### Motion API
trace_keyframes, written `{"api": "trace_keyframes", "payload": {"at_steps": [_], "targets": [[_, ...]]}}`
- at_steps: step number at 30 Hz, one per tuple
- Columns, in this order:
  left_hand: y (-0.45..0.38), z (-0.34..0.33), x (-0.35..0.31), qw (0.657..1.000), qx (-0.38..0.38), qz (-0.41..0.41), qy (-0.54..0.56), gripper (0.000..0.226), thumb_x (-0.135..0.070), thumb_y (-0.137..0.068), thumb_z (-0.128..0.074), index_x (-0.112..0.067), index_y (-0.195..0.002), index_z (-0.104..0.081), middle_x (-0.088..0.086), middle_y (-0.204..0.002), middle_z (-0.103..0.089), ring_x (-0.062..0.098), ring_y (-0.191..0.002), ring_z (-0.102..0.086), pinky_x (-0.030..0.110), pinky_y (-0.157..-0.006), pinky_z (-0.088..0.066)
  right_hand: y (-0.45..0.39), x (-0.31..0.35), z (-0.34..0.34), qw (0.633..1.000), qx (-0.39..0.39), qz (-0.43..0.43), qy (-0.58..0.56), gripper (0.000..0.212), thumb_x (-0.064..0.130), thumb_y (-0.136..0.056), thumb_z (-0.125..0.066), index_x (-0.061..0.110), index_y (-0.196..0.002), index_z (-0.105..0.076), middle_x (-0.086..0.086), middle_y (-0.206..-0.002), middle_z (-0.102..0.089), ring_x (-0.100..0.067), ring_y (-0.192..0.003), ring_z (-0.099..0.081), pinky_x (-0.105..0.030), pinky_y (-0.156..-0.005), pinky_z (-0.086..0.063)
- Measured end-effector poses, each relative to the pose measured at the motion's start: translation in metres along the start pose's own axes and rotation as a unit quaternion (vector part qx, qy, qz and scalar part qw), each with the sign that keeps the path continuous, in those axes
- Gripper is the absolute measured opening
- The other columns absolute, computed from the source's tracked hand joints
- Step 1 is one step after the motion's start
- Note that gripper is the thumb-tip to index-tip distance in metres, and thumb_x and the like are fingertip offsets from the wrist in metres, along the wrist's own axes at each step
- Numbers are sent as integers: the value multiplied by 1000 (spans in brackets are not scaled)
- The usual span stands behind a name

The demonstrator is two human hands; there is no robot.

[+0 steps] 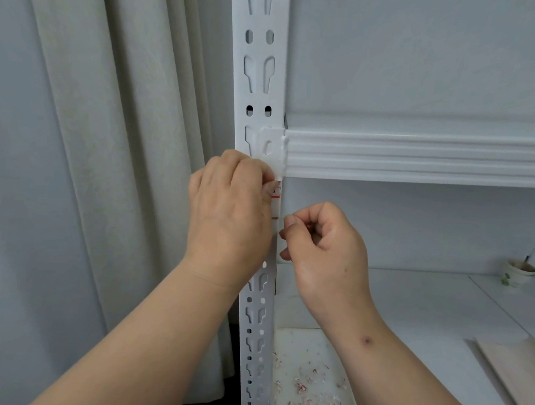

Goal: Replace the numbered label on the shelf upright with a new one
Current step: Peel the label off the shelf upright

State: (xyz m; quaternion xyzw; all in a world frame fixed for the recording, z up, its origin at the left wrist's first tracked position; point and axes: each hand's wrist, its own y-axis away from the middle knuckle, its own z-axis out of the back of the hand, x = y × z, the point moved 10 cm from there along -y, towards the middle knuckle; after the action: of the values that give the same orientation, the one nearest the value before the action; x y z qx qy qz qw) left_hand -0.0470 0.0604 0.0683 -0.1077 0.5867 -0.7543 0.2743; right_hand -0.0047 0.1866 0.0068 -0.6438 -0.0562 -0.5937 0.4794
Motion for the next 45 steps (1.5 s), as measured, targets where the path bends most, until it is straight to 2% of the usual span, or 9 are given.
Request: {"api": "trace_keyframes", "payload": {"at_steps": [5,16,22,25,28,30,35,41,45], "targets": [[8,11,11,993,-36,50,102,5,-10,-89,-57,-11,-94,-60,-9,-91,-48,10,-83,-49,47,-74,-48,0,-3,2,1000,-3,-1,-1,15,22,-88,-58,24,-73,-55,3,-73,-64,-19,-70,-67,-34,-65,-53],[-2,5,-7,1000,5,-20,-7,2,-10,-81,-64,-12,-82,-64,3,-86,-60,29,-79,-57,41,-74,-40,1,0,-4,1000,4,1,-5,16,21,-89,-58,24,-73,-55,3,-72,-65,-21,-70,-67,-36,-64,-54],[-1,0,0,999,24,34,-18,4,-16,-86,-57,-15,-83,-59,1,-88,-57,26,-83,-54,34,-78,-32,4,0,-4,1000,4,-4,-1,17,21,-89,-58,24,-73,-56,4,-71,-65,-20,-69,-66,-37,-64,-54],[2,6,11,994,9,101,31,7,-14,-89,-56,-18,-84,-57,1,-92,-56,23,-87,-54,39,-79,-41,4,1,-3,1000,4,-1,2,17,21,-89,-58,25,-73,-55,4,-71,-64,-19,-70,-66,-36,-65,-54],[6,13,46,956,-6,258,136,21,-17,-95,-56,-28,-77,-50,-7,-91,-51,1,-73,-47,18,-71,-39,5,1,-4,1000,3,-5,-5,15,21,-88,-58,25,-73,-56,4,-72,-65,-19,-70,-66,-37,-67,-55],[9,15,57,935,-3,304,183,20,-21,-94,-59,-29,-77,-52,-4,-90,-55,1,-65,-46,14,-62,-36,7,1,-7,1000,6,-10,-12,16,21,-89,-58,26,-73,-55,4,-73,-65,-19,-70,-66,-37,-67,-56],[24,12,54,891,23,340,301,19,-15,-89,-66,-26,-74,-62,-17,-64,-58,-3,-57,-47,9,-56,-40,9,9,-14,1000,2,-1,-24,17,21,-89,-59,27,-73,-56,5,-71,-64,-20,-70,-66,-36,-67,-55],[40,-7,44,827,73,375,412,21,-3,-87,-68,-21,-75,-65,-7,-67,-62,7,-65,-55,18,-68,-48,7,13,-5,998,8,-26,-55,13,21,-93,-56,22,-81,-60,2,-67,-65,-3,-55,-60,-21,-58,-50],[44,-12,35,812,96,374,438,24,1,-85,-68,-20,-74,-65,-4,-65,-59,8,-61,-54,17,-64,-46,4,11,-4,995,12,-55,-81,12,16,-93,-55,15,-87,-65,0,-78,-69,-4,-52,-59,-26,-61,-52]]}}
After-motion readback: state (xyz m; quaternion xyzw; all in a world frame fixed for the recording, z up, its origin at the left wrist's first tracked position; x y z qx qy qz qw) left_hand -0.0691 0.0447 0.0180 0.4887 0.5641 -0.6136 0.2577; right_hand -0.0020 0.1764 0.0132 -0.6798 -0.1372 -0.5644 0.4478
